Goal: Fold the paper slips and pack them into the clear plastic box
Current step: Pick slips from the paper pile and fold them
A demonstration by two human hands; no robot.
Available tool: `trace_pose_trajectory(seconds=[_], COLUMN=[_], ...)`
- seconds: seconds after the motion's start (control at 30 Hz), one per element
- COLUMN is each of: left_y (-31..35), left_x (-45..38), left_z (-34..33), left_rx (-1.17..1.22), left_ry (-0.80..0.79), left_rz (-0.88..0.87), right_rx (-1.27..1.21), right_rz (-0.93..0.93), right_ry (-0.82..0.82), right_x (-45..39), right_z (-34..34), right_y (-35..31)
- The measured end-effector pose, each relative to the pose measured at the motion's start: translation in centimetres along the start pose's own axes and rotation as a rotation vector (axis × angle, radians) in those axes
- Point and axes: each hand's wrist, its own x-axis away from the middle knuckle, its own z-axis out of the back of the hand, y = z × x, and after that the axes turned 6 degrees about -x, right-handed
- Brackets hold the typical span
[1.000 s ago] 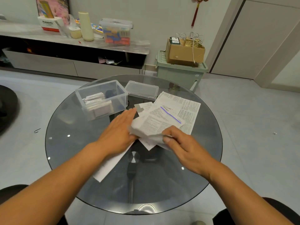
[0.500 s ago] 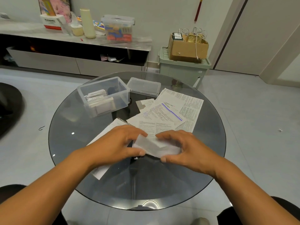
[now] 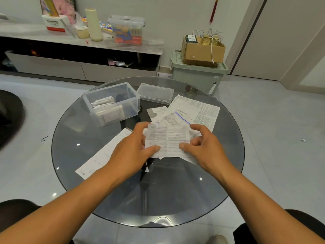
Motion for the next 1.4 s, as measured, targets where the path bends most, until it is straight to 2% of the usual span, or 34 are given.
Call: trace_pose_trajectory(seconds=[0.07, 0.13, 0.23, 0.3, 0.43, 0.6, 0.67, 0.73, 0.83, 1.0, 1.07, 1.17, 1.3, 1.4], left_y=[0.1, 0.0, -0.5, -0.6, -1.0, -0.8, -0.4, -0.3, -0.9, -1.9, -1.7, -1.2, -0.5, -0.3], left_x=[-0.2, -0.3, -0.5, -0.5, -0.8, -0.8, -0.8, -0.9, -1.2, -1.5, -1.5, -1.4, -0.9, -0.9], left_z=[0.0, 0.2, 0.2, 0.0, 0.1, 0.3, 0.6, 1.0, 1.9, 1.9, 1.9, 2.2, 2.6, 2.1], left_rx=[-0.071, -0.249, -0.449, -0.413, -0.364, -0.273, -0.133, -0.021, -0.045, -0.297, -0.168, 0.040, 0.065, 0.061], left_ry=[0.060, 0.122, 0.067, -0.017, -0.065, -0.104, -0.127, -0.139, -0.162, -0.115, -0.074, -0.145, -0.253, -0.225], left_rz=[-0.014, -0.119, -0.283, -0.286, -0.288, -0.299, -0.208, -0.156, -0.207, -0.336, -0.276, -0.121, -0.075, -0.041], right_rx=[0.146, 0.241, 0.224, 0.165, 0.044, -0.162, -0.126, 0.010, 0.197, 0.277, 0.319, 0.250, 0.149, 0.112], right_rz=[0.035, 0.069, 0.049, -0.004, -0.089, 0.091, 0.158, 0.217, 0.278, 0.279, 0.287, 0.235, 0.165, 0.095], right_ry=[0.036, 0.069, 0.084, 0.067, -0.003, -0.043, -0.126, -0.214, -0.294, -0.277, -0.270, -0.236, -0.167, -0.135], right_x=[0.2, 0.5, 0.4, 0.1, 0.0, 0.8, 1.1, 1.3, 1.3, 0.7, 0.7, 0.8, 0.5, 0.2], right_z=[-0.6, -0.9, -0.8, -0.5, -0.5, -0.8, -1.0, -1.4, -2.1, -2.2, -2.2, -2.2, -2.3, -2.2], right_y=[0.1, 0.0, -0.3, -0.8, -1.4, -2.6, -2.9, -2.8, -2.0, -1.4, -1.5, -1.5, -1.5, -1.2])
